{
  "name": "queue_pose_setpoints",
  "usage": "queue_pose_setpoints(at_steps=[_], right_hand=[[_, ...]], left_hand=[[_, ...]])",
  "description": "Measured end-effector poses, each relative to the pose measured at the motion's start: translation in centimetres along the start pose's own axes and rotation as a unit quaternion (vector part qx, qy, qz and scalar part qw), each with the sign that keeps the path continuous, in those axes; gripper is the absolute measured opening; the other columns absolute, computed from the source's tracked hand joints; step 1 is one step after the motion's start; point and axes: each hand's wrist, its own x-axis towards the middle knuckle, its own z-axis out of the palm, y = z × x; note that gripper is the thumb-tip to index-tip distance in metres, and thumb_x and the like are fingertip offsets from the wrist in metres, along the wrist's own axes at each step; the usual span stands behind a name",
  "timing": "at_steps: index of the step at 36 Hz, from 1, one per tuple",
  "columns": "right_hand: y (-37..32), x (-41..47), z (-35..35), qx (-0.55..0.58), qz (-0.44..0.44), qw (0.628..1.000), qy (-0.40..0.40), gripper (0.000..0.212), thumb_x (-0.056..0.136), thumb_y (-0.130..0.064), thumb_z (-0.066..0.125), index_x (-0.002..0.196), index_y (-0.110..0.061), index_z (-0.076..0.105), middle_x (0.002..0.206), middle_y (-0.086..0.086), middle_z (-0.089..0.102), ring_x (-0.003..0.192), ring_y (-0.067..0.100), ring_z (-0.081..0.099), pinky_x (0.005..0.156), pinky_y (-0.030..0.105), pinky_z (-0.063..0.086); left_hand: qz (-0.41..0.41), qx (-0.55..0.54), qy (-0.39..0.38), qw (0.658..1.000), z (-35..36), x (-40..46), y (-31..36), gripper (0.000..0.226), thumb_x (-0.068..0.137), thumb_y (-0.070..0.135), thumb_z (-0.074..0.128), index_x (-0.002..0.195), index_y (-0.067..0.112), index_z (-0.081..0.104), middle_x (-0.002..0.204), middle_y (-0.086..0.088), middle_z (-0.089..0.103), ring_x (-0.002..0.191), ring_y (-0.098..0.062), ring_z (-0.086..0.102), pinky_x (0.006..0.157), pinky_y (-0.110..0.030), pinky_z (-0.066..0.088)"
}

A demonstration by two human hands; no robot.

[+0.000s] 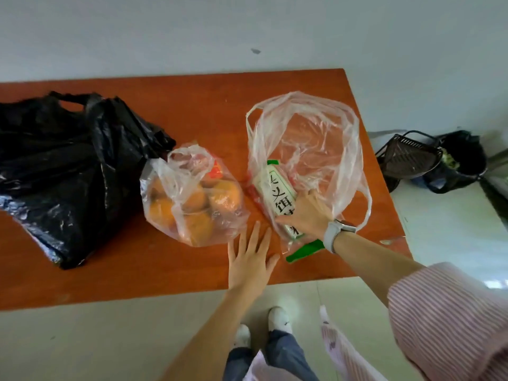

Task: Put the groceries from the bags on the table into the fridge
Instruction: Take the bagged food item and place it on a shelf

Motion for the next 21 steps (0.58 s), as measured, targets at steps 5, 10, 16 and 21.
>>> queue_pose_setpoints(at_steps=[5, 10, 16, 21], right_hand=[[-0.6, -1.3, -0.6, 0.015, 0.024, 0.999, 0.039, 0.08, 0.075, -0.05, 0.065, 0.129, -0.003, 0.028, 0.062, -0.002, 0.055, 0.051, 0.016, 0.053, 0.043, 0.029, 0.042], [0.2, -5.0, -2.6, 0.082, 0.062, 0.985, 0.137, 0.044, 0.085, -0.04, 0.058, 0.107, -0.013, 0.032, 0.096, 0.001, 0.065, 0.07, 0.019, 0.06, 0.045, 0.024, 0.041], [2.5, -10.7, -5.2, 0.342, 0.143, 0.901, 0.226, 0.044, 0.085, -0.032, 0.06, 0.115, -0.011, 0.035, 0.098, -0.005, 0.058, 0.069, 0.015, 0.062, 0.052, 0.031, 0.052], [5.3, -17.3, -5.1, 0.517, 0.155, 0.802, 0.256, 0.042, 0.083, -0.025, 0.066, 0.113, -0.014, 0.039, 0.105, 0.002, 0.062, 0.086, 0.017, 0.066, 0.072, 0.039, 0.058]], left_hand=[[0.002, -0.016, -0.013, 1.0, 0.0, 0.1, -0.3, 0.061, 0.088, 0.058, 0.026, 0.132, 0.024, 0.051, 0.14, -0.006, 0.048, 0.129, -0.031, 0.044, 0.1, -0.052, 0.034], [0.017, -0.013, -0.006, 1.0, -0.8, 0.0, 0.2, 0.064, 0.094, 0.057, 0.026, 0.148, 0.029, 0.008, 0.158, -0.003, 0.003, 0.145, -0.028, 0.0, 0.115, -0.048, 0.003], [-0.018, -0.159, -0.01, 0.987, -3.3, -1.4, 1.9, 0.053, 0.097, 0.039, 0.037, 0.146, 0.022, 0.024, 0.154, -0.002, 0.021, 0.143, -0.022, 0.014, 0.116, -0.041, 0.015], [0.046, -0.268, 0.083, 0.959, -5.8, -4.5, 4.6, 0.041, 0.095, 0.029, 0.044, 0.135, 0.016, 0.044, 0.143, -0.002, 0.041, 0.134, -0.016, 0.032, 0.11, -0.034, 0.024]])
